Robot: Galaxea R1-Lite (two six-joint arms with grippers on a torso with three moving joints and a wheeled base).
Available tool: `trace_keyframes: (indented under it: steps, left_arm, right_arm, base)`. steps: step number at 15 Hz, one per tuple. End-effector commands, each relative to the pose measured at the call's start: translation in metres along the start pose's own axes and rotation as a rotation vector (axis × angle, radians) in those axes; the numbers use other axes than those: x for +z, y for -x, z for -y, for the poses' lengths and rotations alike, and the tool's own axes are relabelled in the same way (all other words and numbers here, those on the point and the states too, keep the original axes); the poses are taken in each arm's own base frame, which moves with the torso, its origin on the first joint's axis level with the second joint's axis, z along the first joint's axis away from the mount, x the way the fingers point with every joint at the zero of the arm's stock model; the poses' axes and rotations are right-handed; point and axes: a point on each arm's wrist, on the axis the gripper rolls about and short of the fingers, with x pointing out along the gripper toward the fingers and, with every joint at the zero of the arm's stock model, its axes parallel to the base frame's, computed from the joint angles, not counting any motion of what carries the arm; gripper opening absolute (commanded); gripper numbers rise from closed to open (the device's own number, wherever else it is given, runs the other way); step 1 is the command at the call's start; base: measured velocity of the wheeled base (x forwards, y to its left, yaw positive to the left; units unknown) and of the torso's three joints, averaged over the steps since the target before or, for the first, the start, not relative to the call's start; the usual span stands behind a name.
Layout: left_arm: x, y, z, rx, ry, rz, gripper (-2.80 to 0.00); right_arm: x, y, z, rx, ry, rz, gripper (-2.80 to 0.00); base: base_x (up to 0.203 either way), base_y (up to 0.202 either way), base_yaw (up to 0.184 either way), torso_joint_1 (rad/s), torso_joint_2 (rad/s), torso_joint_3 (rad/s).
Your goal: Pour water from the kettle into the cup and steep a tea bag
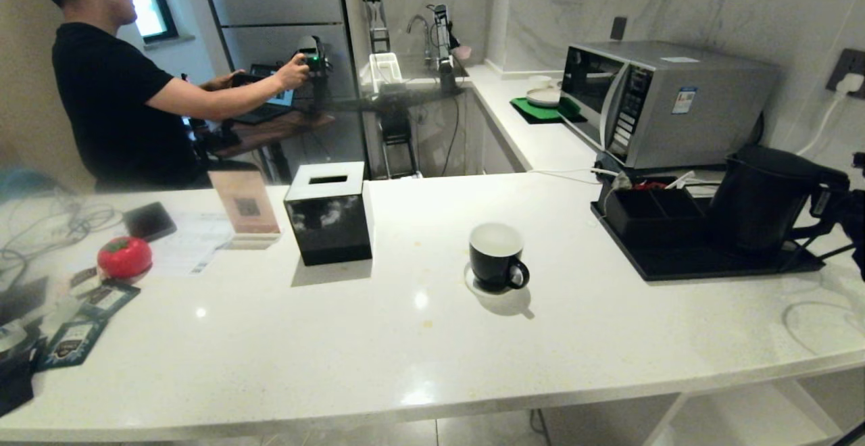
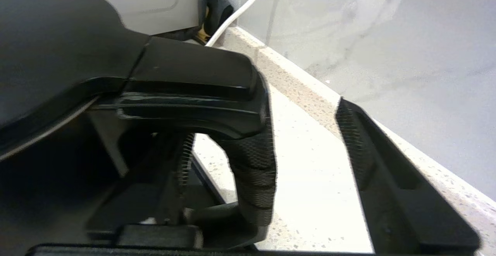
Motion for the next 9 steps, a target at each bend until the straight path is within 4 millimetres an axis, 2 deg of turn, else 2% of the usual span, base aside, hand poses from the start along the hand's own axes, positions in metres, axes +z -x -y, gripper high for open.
trace_keyframes:
  steps: [1, 9]
  left_arm:
    - [0.0, 0.0, 0.0, 0.001, 0.001, 0.0, -2.8]
    - [0.0, 0.0, 0.0, 0.001, 0.001, 0.0, -2.8]
  right_arm:
    - [0.0, 0.0, 0.0, 0.0, 0.001, 0.003, 0.0]
    - [-0.004, 0.015, 0.001, 0.004, 0.006, -0.047, 0.0]
  base:
    - [0.0, 0.0, 0.0, 0.0, 0.0, 0.0]
    - [0.0, 0.0, 0.0, 0.0, 0.0, 0.0]
